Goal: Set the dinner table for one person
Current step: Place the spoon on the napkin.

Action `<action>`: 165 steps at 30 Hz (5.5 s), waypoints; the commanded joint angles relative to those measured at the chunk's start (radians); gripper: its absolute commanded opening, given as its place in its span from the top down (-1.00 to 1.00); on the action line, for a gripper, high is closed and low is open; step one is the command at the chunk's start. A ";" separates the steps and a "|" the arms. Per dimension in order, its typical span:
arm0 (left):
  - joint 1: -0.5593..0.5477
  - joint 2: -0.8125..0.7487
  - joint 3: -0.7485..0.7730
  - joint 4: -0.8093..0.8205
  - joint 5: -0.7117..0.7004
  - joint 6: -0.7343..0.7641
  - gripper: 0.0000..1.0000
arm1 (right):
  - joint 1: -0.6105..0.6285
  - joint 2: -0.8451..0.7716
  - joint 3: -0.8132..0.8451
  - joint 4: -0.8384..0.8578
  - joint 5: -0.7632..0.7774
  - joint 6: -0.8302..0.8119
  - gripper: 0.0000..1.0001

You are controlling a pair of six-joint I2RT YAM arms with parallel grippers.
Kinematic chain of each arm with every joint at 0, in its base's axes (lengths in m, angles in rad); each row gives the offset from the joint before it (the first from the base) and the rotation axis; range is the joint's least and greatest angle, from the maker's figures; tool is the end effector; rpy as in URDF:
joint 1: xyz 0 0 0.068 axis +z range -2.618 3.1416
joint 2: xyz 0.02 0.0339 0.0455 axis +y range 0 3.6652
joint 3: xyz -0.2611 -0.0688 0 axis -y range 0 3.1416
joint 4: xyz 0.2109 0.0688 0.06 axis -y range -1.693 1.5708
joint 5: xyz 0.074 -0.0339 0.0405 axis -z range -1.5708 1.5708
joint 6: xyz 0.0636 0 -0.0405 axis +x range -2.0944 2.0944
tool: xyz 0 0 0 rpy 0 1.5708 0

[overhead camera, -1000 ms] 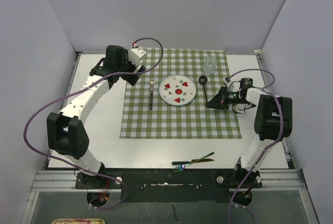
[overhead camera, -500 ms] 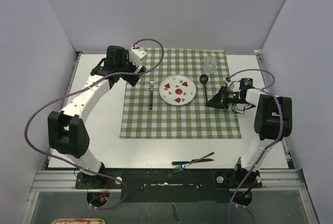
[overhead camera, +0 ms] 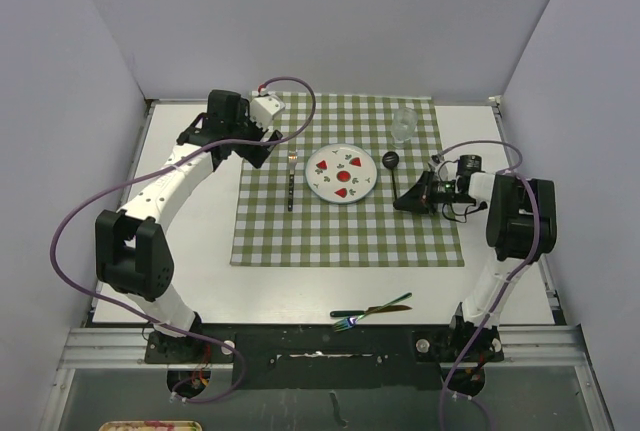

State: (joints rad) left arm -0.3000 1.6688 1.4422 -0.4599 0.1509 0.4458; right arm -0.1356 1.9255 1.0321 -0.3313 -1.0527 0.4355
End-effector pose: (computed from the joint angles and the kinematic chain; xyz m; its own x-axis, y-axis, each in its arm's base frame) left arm 0.3510 -0.1186 0.2977 -0.3725 0.5614 -0.7390 0.6249 0.7404 0.2475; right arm 0.3299 0.0108 0.1324 -0.9400 0.3391 0.0372 0.1892 0.4274 0.8841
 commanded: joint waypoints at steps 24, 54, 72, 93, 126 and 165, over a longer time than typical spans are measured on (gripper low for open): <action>0.006 0.038 0.010 0.032 0.048 -0.027 -0.63 | 0.013 0.074 0.098 0.057 0.016 0.043 1.00; 0.003 0.069 0.028 0.015 0.058 -0.012 -0.64 | -0.032 0.069 0.065 0.069 0.004 0.060 1.00; -0.007 0.081 0.026 0.018 0.056 -0.006 -0.64 | -0.055 0.053 0.049 0.048 -0.003 0.043 1.00; -0.022 0.094 0.040 0.002 0.055 0.011 -0.64 | -0.057 0.073 0.082 0.001 -0.025 0.027 0.94; -0.047 0.122 0.091 -0.027 0.040 0.029 -0.64 | -0.079 0.064 0.075 0.000 -0.064 0.047 0.82; -0.080 0.158 0.140 -0.061 0.033 0.064 -0.67 | -0.101 0.052 0.100 -0.101 -0.076 -0.008 0.62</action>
State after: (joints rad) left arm -0.3725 1.8240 1.5181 -0.5293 0.1856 0.4973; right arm -0.2298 2.0136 1.0943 -0.3973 -1.0847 0.4522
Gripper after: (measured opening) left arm 0.831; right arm 0.187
